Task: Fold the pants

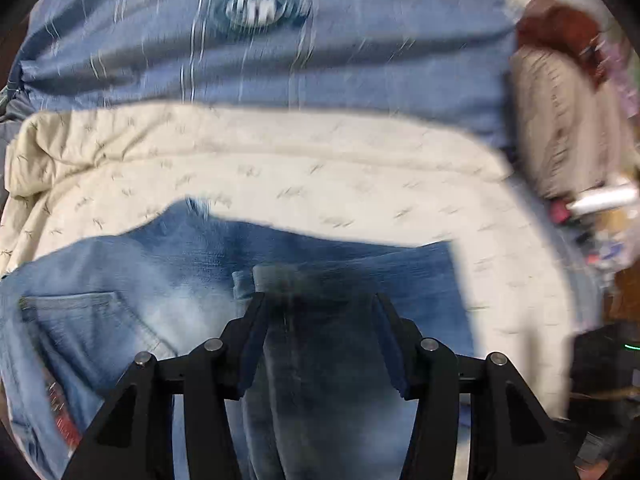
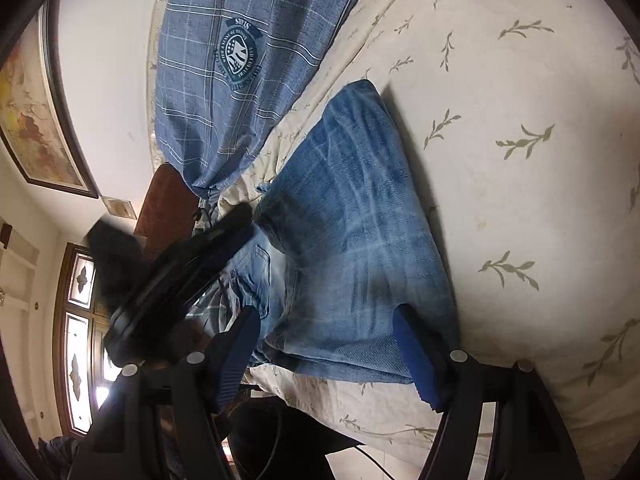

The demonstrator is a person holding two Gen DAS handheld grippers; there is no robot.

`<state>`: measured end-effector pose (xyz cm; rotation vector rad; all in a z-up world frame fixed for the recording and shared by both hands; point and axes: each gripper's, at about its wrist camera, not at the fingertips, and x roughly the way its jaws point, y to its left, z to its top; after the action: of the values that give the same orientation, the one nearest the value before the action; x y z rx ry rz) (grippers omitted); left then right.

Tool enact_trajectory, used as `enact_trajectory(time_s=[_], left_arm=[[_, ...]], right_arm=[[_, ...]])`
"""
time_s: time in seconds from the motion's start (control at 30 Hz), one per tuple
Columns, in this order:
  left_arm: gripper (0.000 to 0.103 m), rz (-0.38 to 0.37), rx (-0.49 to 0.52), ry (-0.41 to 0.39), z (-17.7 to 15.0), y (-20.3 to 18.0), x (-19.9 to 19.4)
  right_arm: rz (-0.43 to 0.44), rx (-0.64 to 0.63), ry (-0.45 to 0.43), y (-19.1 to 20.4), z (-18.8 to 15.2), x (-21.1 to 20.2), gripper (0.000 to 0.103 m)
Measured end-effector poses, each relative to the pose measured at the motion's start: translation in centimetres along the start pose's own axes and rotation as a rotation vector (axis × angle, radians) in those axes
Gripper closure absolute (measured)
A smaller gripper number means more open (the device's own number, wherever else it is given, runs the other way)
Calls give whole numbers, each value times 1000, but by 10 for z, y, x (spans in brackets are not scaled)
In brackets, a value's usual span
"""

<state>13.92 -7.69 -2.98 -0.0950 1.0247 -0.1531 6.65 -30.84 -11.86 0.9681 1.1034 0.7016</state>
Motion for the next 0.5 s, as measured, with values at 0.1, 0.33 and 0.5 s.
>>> enact_trajectory(time_s=[0.1, 0.33, 0.5], left_arm=[[48, 102, 56, 47, -2, -8, 23], [47, 55, 11, 49, 0, -2, 9], [44, -2, 13, -60, -13, -5, -19]], right_arm=[[33, 12, -10, -3, 0, 1, 31], [35, 5, -21, -7, -3, -1, 31], [45, 4, -21, -6, -5, 1, 31]])
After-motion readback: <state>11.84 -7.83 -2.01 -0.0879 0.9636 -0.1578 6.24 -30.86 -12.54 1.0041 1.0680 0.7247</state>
